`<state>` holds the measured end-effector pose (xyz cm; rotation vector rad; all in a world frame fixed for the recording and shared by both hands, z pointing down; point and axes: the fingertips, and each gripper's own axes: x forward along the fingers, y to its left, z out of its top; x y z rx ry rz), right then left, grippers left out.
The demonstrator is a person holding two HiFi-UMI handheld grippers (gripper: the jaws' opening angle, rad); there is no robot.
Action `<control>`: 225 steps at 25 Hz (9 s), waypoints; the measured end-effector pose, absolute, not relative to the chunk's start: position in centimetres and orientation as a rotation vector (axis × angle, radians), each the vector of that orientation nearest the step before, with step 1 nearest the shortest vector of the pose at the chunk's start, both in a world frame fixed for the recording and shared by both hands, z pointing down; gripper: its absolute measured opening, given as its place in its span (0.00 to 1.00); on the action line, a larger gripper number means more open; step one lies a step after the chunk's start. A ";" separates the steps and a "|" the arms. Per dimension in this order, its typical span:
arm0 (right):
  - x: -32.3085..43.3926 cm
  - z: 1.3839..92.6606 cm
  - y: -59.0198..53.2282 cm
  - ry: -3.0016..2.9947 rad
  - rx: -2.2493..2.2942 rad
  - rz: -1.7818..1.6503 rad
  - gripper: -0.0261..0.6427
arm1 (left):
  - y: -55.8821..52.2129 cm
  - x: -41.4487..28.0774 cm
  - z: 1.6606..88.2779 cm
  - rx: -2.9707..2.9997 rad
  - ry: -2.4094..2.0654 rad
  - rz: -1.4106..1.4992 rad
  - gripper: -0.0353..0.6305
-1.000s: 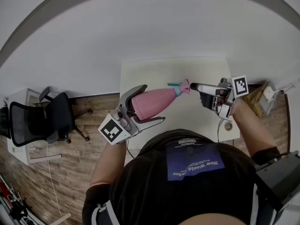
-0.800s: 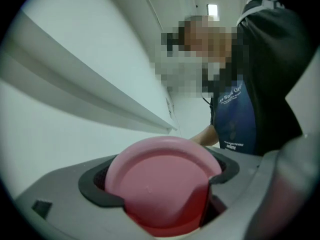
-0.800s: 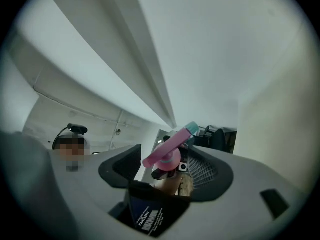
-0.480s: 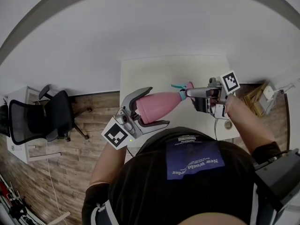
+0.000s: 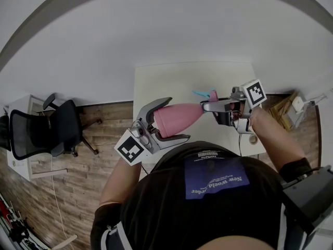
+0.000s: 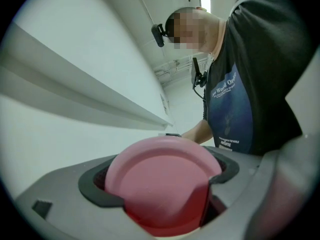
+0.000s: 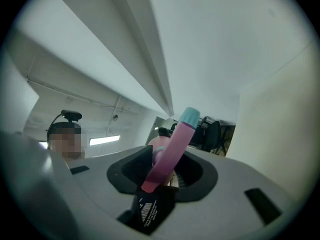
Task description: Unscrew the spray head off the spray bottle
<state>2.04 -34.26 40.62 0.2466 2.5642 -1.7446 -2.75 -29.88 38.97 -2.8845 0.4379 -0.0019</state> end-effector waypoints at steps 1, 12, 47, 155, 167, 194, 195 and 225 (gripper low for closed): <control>2.1 40.6 -34.4 2.601 0.232 -1.707 0.22 | -30.0 -2.8 38.9 -2.915 0.451 0.019 0.79; 2.8 37.8 -33.6 3.003 0.170 -0.950 0.22 | -30.9 -3.2 37.1 -3.244 0.437 0.424 0.79; 1.9 36.3 -29.9 3.367 0.131 0.860 0.23 | -32.3 -4.6 38.4 -3.711 0.136 1.180 0.79; 7.3 36.3 -35.4 2.927 -0.021 -1.154 0.37 | -31.5 -6.5 37.7 -3.133 0.551 0.451 0.79; 4.9 37.7 -33.9 2.251 0.330 -1.793 0.44 | -30.1 -5.6 36.6 -2.927 0.472 0.258 0.79; 1.4 39.5 -31.2 2.425 0.398 -1.884 0.26 | -27.3 -3.4 38.0 -2.848 0.301 0.080 0.79; 1.4 39.4 -31.2 2.443 0.392 -1.871 0.25 | -27.4 -3.4 38.0 -2.856 0.304 0.082 0.79; 2.3 38.8 -29.4 3.500 0.289 0.332 0.24 | -31.1 -4.4 39.6 -3.653 0.251 0.842 0.79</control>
